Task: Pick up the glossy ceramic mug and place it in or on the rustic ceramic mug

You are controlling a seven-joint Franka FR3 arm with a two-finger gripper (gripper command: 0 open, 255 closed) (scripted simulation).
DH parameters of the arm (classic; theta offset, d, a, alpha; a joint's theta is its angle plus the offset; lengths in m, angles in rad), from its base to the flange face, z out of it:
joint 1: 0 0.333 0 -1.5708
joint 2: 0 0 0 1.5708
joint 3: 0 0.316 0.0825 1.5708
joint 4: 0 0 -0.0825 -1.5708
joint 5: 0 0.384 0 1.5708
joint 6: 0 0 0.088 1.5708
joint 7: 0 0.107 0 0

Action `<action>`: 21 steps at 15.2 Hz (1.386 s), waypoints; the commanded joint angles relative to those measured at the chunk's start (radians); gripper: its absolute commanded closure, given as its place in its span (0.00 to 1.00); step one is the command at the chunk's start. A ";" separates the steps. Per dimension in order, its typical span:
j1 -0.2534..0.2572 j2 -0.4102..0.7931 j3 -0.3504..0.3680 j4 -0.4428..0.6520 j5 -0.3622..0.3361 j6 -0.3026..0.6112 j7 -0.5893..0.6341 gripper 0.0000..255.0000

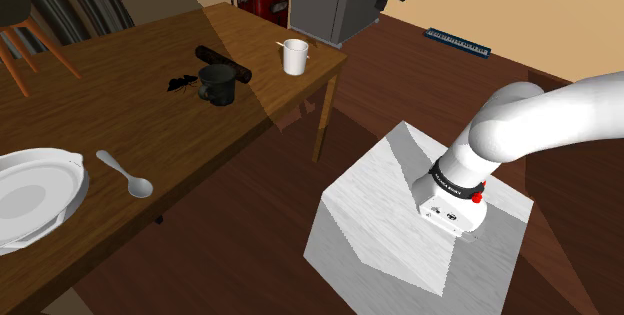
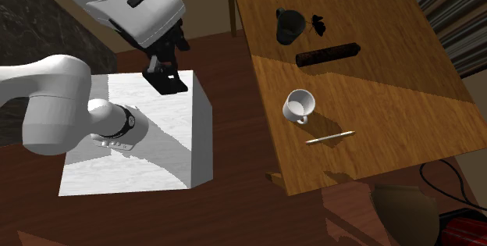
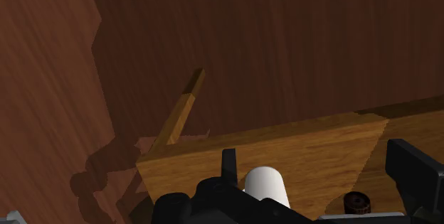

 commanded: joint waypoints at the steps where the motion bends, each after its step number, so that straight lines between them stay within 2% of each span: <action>1: 0.000 0.000 0.000 0.000 0.000 0.000 0.000 0.00; 11: -0.014 0.322 0.035 0.035 -0.017 0.287 0.041 0.00; 21: -0.028 0.695 0.064 0.208 -0.077 0.483 0.100 0.00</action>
